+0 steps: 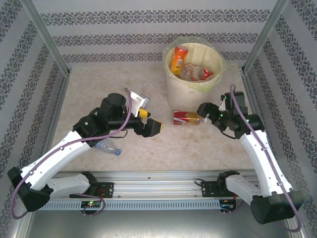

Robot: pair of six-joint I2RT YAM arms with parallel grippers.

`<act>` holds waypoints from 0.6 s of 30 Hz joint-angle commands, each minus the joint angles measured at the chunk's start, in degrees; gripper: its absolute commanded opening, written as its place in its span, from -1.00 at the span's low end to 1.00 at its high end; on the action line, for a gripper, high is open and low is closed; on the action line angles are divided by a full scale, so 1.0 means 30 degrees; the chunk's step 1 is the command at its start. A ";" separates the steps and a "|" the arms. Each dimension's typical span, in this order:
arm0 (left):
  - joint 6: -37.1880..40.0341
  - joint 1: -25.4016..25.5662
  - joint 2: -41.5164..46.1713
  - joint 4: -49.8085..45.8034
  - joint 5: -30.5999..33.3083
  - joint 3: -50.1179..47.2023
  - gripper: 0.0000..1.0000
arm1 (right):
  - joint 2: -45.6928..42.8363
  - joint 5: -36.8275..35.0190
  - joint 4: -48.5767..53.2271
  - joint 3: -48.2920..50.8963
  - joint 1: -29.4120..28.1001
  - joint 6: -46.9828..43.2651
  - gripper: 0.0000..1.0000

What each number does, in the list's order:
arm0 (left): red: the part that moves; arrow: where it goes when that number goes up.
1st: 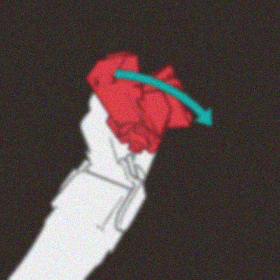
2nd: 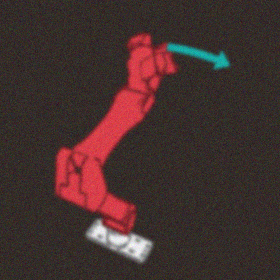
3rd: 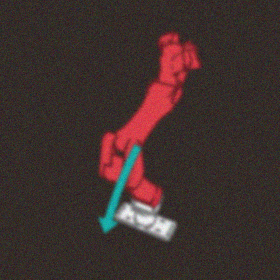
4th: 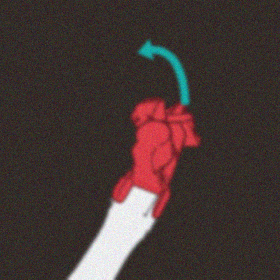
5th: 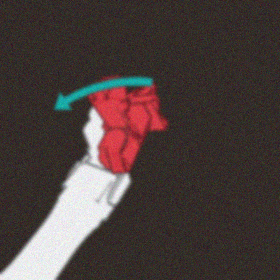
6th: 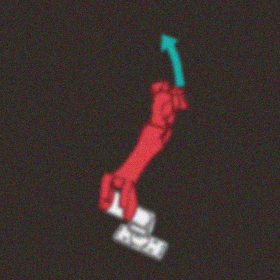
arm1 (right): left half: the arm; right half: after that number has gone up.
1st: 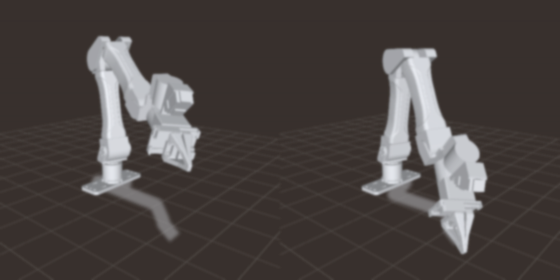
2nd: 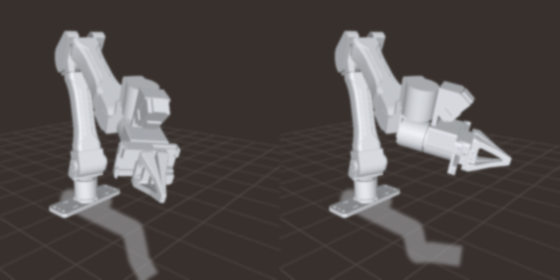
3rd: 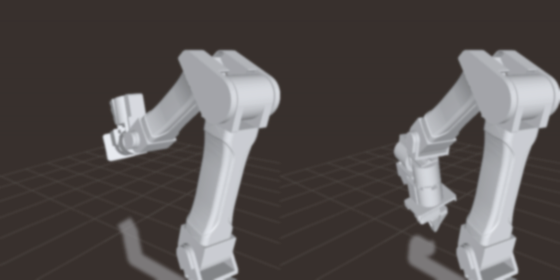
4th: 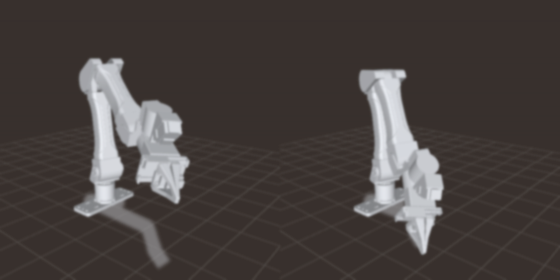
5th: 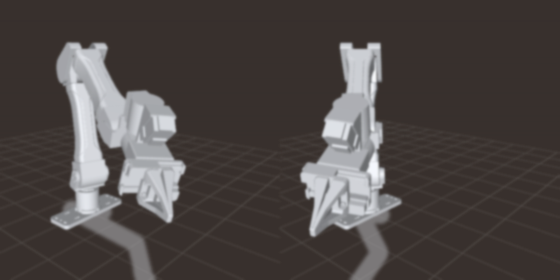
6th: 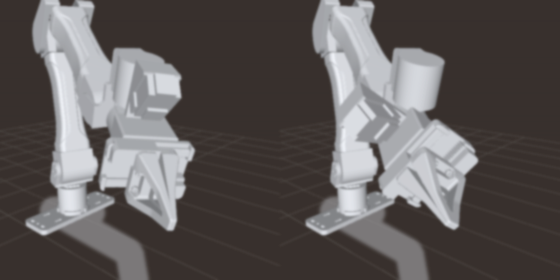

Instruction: Put the plastic bottles in the bin

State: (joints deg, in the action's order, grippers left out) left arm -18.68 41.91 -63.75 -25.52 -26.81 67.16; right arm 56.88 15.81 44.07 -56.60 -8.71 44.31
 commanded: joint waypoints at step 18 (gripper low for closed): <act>0.0887 0.1044 -0.0213 0.0650 0.0233 -0.0400 1.00 | 0.0479 -0.3293 -1.3174 0.8706 0.0873 1.2498 0.61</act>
State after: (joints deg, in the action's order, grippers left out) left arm -15.16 44.01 -64.07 -26.44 -26.55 66.98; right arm 56.07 8.19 12.82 -31.51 -6.74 78.06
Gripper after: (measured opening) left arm 0.999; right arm 0.818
